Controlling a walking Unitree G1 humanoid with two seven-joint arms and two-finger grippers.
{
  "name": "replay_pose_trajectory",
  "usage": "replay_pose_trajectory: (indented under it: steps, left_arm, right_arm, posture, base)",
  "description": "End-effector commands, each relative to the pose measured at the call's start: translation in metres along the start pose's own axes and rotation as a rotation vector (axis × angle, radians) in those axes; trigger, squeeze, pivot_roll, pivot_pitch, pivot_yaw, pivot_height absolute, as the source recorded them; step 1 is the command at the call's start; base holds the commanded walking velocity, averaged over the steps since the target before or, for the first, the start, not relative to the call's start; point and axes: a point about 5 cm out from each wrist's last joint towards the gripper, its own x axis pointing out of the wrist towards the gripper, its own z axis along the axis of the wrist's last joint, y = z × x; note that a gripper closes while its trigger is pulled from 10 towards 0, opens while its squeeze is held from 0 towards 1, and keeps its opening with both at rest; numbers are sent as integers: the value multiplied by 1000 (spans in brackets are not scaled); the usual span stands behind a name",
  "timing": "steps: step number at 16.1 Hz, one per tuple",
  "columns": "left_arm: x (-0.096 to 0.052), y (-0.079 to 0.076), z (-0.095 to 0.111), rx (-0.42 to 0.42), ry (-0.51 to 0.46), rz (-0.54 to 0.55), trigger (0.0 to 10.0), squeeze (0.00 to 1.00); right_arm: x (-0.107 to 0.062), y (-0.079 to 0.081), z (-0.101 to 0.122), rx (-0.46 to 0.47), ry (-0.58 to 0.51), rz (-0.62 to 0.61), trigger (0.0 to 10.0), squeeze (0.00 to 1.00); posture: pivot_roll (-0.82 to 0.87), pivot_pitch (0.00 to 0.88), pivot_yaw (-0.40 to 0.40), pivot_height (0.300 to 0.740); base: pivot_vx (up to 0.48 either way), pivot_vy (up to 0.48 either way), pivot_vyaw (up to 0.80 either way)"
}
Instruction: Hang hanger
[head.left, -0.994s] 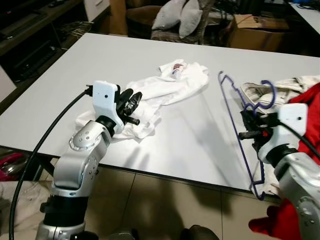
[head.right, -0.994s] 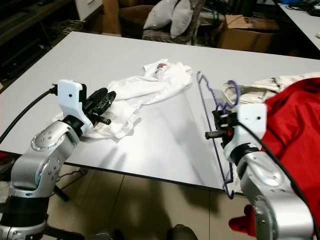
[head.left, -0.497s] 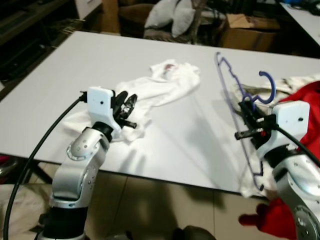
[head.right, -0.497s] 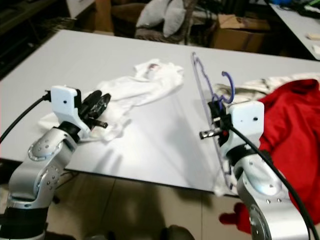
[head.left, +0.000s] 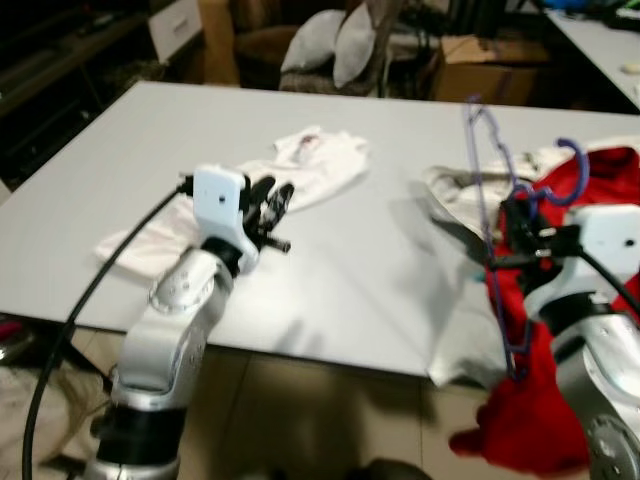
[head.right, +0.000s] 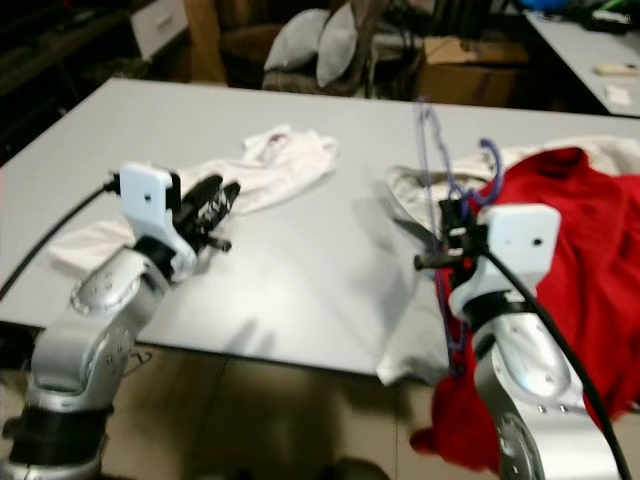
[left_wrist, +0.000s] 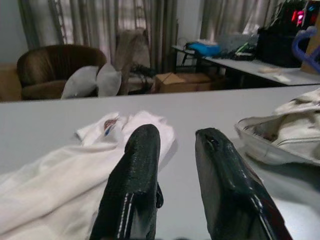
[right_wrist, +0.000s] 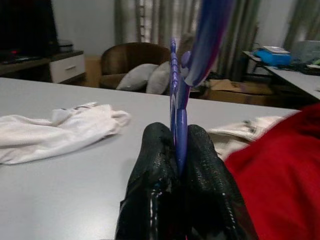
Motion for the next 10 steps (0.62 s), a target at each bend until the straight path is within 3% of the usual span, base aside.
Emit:
replay_pose_trajectory:
  steps: [1,3,10]
  left_arm:
    - [2,5,1,2,0,5,10000,0]
    - [5,8,-2,-57,9,25,10000,0]
    - [11,10,-5,-73,27,45,10000,0]
  right_arm:
    - [0,3,8,-9,-38,-4,10000,0]
    - [-3,3,10,9,-38,7,10000,0]
    - [-7,-11,16,-29,-69,-83,10000,0]
  posture:
    - [-200,0,37,740]
    - [-209,0,34,740]
    - [-228,0,43,740]
  base:
    - [0,-420,-406]
    - [0,240,-800]
    - [0,480,-800]
